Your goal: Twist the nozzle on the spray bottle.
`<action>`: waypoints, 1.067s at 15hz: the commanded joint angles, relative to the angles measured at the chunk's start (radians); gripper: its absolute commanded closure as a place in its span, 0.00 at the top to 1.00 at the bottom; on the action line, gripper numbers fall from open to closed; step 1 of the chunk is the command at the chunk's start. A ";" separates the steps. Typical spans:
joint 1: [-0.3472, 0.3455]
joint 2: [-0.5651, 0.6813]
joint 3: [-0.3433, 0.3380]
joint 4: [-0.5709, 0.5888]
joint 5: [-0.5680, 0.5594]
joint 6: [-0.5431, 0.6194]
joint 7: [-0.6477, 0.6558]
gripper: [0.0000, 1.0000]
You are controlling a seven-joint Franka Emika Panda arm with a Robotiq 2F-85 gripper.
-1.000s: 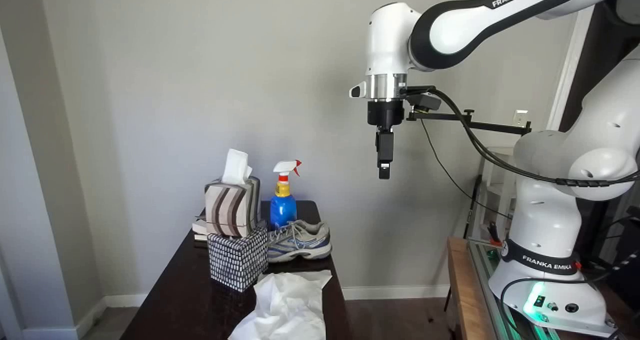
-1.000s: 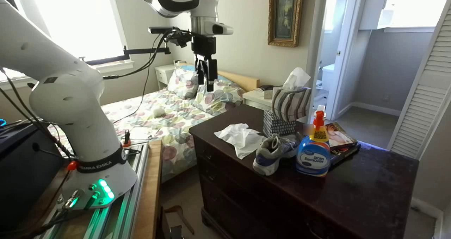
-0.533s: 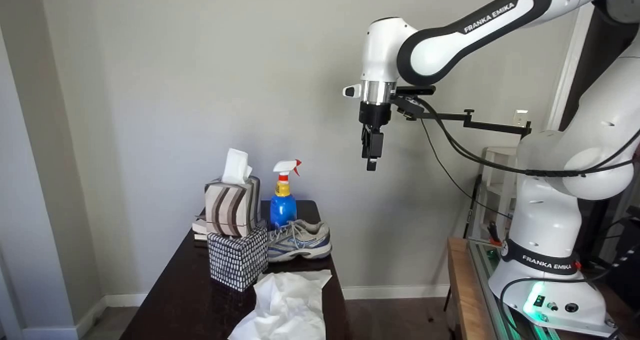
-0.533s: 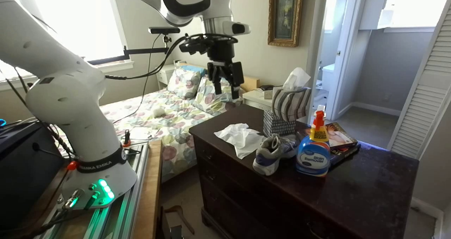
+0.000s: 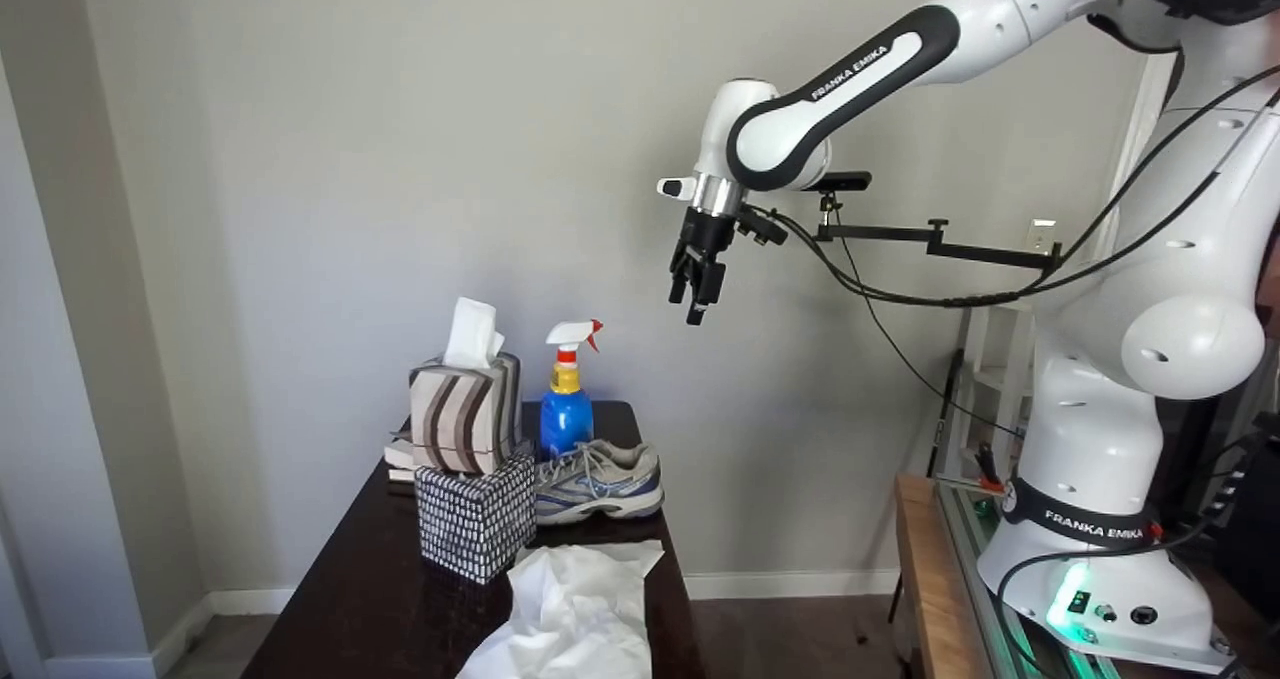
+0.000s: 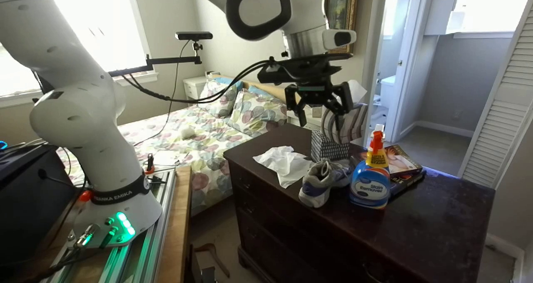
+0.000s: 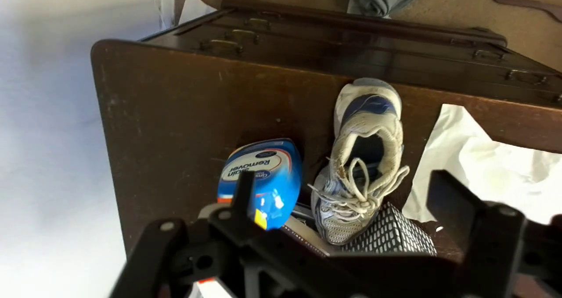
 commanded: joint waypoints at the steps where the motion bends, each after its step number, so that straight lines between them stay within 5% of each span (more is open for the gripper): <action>1: -0.013 0.170 0.021 0.175 0.078 0.006 -0.133 1.00; 4: -0.043 0.269 0.055 0.289 0.105 -0.006 -0.172 1.00; 5: -0.056 0.294 0.071 0.312 0.081 0.031 -0.075 1.00; 6: -0.066 0.214 0.083 0.228 0.067 0.011 -0.112 1.00; 11: -0.087 0.285 0.103 0.297 0.061 0.025 -0.076 1.00; 16: -0.092 0.332 0.103 0.289 -0.299 0.202 0.025 1.00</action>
